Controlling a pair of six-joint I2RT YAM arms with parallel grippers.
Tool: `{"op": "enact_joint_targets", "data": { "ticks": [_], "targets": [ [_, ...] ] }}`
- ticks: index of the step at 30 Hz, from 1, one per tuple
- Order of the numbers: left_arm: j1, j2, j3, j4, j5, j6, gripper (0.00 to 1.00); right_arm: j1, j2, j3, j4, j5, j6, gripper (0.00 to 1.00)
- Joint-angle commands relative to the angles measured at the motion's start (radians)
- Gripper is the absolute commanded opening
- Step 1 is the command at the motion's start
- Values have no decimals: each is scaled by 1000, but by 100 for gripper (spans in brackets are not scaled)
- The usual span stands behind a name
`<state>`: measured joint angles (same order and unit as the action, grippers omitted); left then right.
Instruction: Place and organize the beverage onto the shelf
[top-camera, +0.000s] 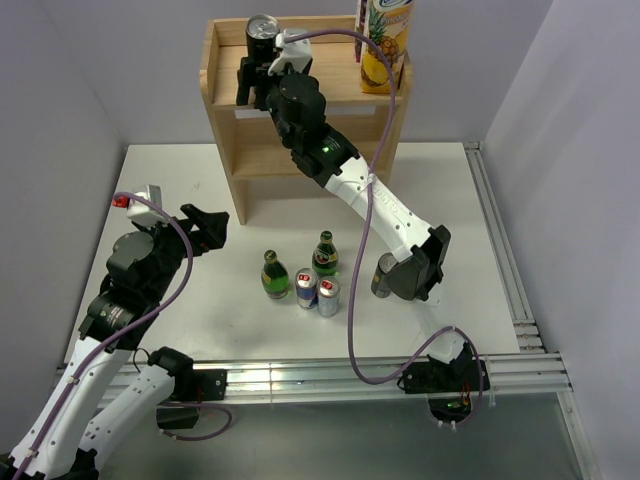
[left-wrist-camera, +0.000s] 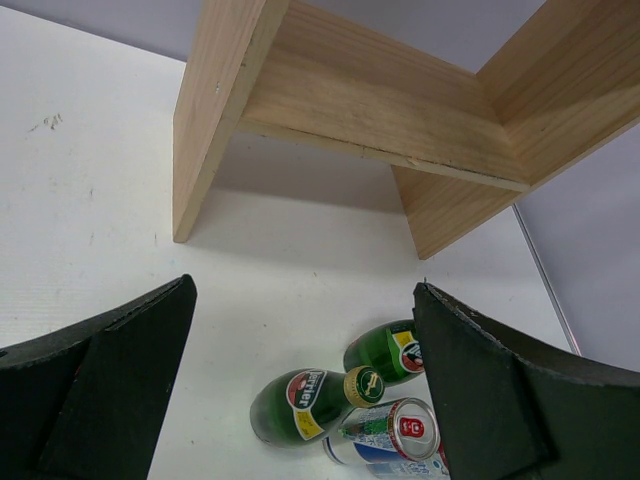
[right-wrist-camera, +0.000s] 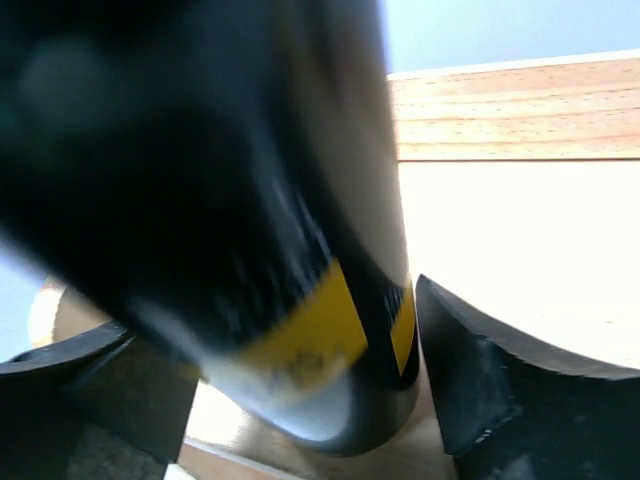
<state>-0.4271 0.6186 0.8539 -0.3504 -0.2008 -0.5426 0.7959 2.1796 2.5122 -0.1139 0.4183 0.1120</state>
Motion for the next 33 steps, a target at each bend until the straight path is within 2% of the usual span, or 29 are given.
{"op": "enact_joint_targets", "data": {
  "ticks": [1, 3, 18, 22, 23, 29, 33],
  "targets": [
    [-4, -11, 7, 8, -11, 9, 97, 22, 66, -13, -72, -36, 64, 88],
    [-4, -13, 5, 8, -11, 9, 97, 20, 66, -18, -72, -30, 63, 91],
    [-4, -11, 5, 7, -14, 9, 97, 22, 54, -52, -79, -7, 60, 92],
    [-4, -10, 5, 8, -14, 7, 97, 23, 14, -123, -75, 2, 58, 95],
    [-4, -10, 5, 8, -14, 7, 97, 26, -7, -139, -70, 10, 52, 99],
    [-4, -8, 5, 8, -17, 9, 97, 40, -76, -228, -78, 28, 40, 100],
    [-4, -8, 7, 7, -22, 9, 97, 54, -144, -346, -44, 69, 32, 100]
  ]
}}
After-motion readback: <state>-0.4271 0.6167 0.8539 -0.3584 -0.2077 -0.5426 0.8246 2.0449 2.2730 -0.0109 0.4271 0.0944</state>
